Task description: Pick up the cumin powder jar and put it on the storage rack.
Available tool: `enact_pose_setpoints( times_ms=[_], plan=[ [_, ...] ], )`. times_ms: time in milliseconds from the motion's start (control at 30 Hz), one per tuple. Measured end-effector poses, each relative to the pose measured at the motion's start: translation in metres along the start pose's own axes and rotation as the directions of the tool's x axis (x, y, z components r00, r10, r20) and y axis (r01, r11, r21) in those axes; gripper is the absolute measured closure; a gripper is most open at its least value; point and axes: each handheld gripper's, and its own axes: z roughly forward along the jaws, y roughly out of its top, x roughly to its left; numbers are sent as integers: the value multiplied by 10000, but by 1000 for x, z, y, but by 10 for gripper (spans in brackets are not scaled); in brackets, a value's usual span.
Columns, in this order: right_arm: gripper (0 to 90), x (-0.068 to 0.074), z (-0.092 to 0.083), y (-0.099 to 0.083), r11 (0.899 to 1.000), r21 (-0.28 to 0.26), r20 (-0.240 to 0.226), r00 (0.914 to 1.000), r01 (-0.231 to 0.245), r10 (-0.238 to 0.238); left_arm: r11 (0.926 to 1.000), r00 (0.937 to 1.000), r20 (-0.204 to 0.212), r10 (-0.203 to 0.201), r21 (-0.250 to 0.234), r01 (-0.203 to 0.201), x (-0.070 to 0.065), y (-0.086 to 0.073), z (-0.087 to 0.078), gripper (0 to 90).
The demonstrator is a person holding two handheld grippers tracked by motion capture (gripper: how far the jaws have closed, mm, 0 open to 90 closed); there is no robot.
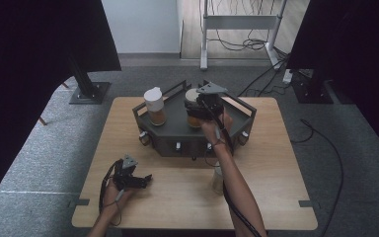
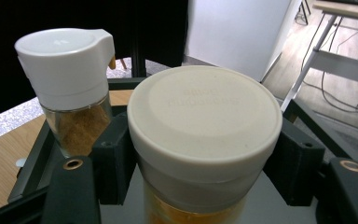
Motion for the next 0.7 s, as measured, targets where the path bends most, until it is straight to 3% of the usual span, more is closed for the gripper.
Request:
enact_pose_setpoints(
  times_ms=[433, 500, 700],
  plan=[
    [327, -8, 5, -13, 9994, -120, -131, 9994, -333, 332, 10000, 10000, 3, 11, -2, -11, 0, 0, 0, 45],
    [314, -10, 6, -12, 9992, -112, -283, 9989, -371, 368, 10000, 10000, 2, 7, -3, -7, 0, 0, 0, 45],
    [250, -5, 6, -5, 9998, -39, -68, 9998, -198, 198, 10000, 10000, 4, 17, 4, -17, 0, 0, 0, 45]
  ],
)
